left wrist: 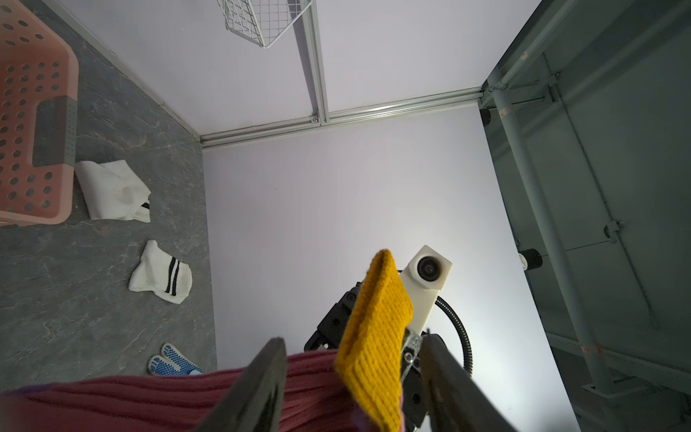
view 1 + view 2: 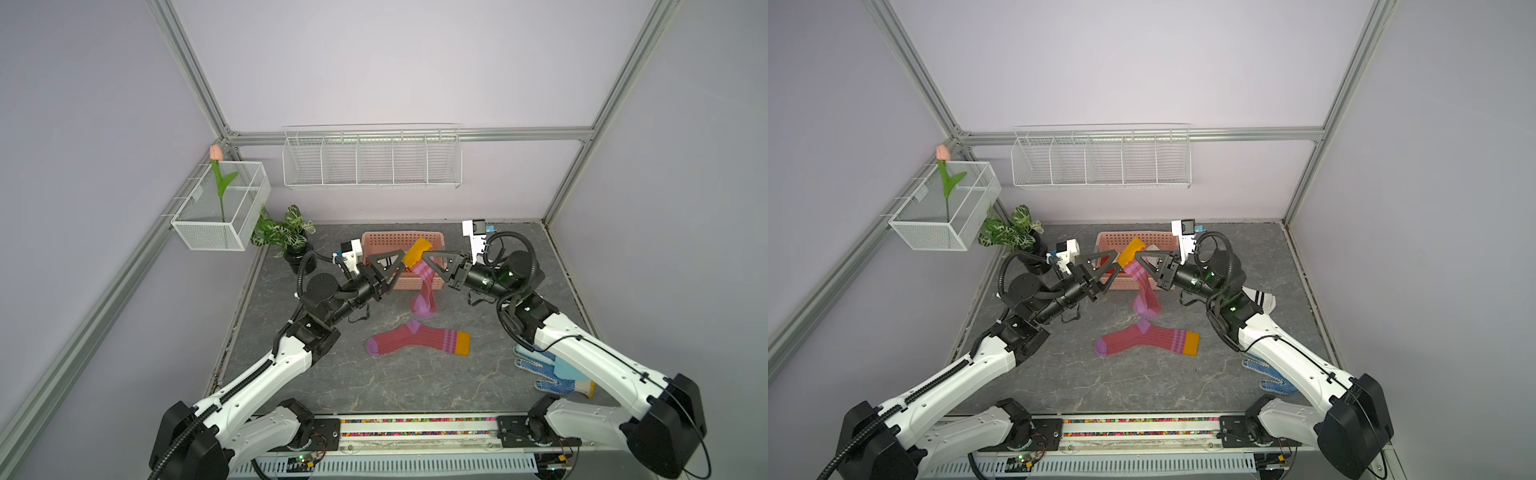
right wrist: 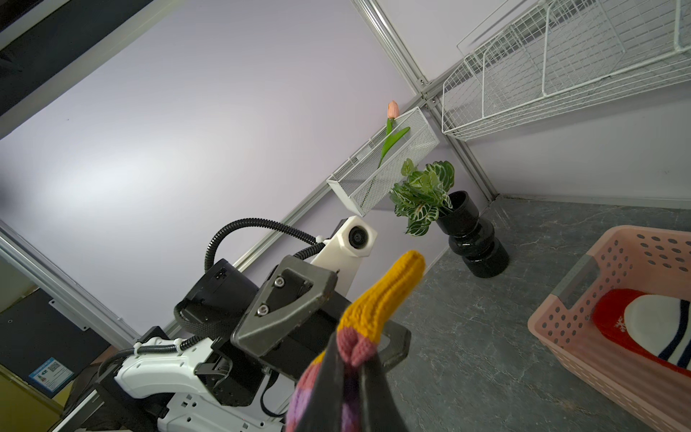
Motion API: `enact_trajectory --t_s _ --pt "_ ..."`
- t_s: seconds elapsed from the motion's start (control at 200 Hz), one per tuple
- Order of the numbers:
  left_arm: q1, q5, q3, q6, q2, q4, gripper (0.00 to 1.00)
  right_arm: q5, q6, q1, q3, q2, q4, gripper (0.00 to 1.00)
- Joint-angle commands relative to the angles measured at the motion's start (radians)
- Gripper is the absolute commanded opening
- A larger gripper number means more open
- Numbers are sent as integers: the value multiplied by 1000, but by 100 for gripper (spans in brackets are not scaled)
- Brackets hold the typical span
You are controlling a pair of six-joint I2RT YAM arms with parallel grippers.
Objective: Place the socks together as a pair
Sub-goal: Pick up the sock from the center of the board.
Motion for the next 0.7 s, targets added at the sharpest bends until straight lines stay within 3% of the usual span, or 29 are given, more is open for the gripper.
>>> enact_trajectory --t_s 0.0,0.18,0.325,0.38,0.485,0.54,0.6,0.695 --pt "-8 16 4 -30 4 64 54 6 15 16 9 24 46 7" --pt "-8 11 -5 -34 5 42 39 2 23 28 24 61 45 7" --pt "-8 5 1 -22 4 0 10 -6 28 30 26 79 44 11" --pt "-8 -4 3 -10 -2 -31 0 0 17 30 28 81 22 18" --pt "-6 -47 17 77 -48 -163 0 86 -43 30 25 64 -94 53" --pt "-6 -94 49 176 -92 -315 0 175 -97 31 23 42 -203 66" --pt "-4 -188 95 302 -151 -523 0 267 -148 31 15 20 -311 73" --pt "5 -354 164 479 -246 -819 0 367 -198 31 -16 -13 -419 76"
